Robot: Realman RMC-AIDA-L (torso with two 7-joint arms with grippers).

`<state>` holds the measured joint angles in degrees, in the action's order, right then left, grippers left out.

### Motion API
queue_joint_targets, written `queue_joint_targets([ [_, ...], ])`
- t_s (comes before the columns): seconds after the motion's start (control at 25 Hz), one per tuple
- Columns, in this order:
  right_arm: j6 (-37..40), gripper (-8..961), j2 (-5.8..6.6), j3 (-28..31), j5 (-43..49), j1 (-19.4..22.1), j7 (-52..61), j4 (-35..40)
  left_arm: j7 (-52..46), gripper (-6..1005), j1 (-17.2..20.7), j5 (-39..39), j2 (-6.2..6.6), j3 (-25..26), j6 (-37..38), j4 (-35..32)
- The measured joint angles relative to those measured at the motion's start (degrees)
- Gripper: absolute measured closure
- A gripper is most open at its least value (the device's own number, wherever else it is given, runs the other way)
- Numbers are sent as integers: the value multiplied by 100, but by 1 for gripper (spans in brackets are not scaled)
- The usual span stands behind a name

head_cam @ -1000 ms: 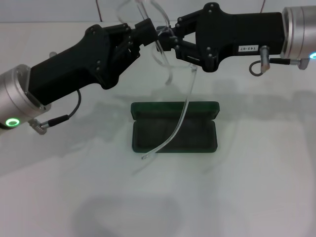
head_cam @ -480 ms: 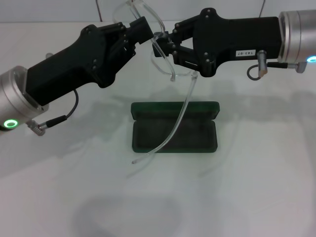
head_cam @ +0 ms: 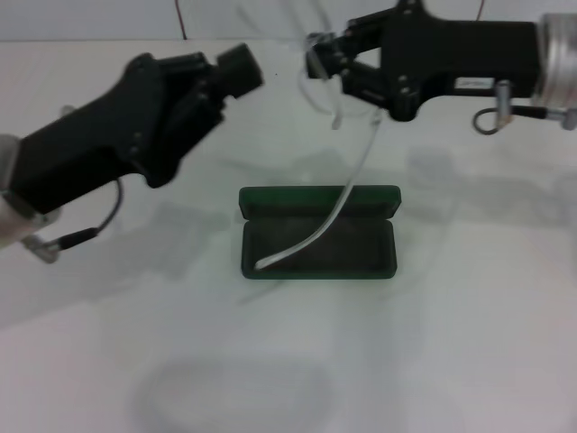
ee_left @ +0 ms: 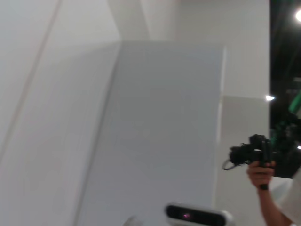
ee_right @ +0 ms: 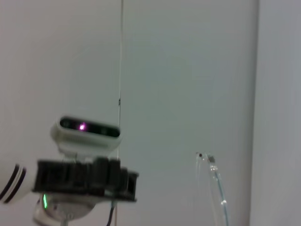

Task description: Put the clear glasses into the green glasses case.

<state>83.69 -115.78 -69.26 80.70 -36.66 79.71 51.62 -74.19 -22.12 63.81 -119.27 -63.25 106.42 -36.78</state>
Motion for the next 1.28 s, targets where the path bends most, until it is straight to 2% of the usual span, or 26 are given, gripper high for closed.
queue_joint_targets([
  [0.2, 806, 837, 12, 827, -199, 339, 54, 259, -28, 964, 178, 36, 70, 236, -8, 31],
  [0.4, 1289, 838, 18, 1275, -1261, 899, 12, 846, -16, 964, 182, 116, 146, 260, -47, 229],
  [0.52, 1314, 838, 8, 1436, -2211, 1088, -216, 883, -33, 964, 133, 235, 107, 219, -31, 240],
  [0.6, 1329, 838, -7, 1411, -2798, 1119, -522, 668, -64, 964, 74, 283, 33, 89, 5, 183],
  [0.8, 1306, 838, -7, 1337, -3068, 746, -934, 20, -92, 964, -214, 182, -30, -566, 216, 123],
  [1.0, 1293, 838, -5, 1215, -3070, 136, -1538, -1089, -46, 964, -434, -318, -55, -1163, 266, 134],
  [1.28, 1246, 838, -27, 741, -3095, -405, -1992, -2078, -38, 964, -621, -624, -68, -1230, 189, 229],
])
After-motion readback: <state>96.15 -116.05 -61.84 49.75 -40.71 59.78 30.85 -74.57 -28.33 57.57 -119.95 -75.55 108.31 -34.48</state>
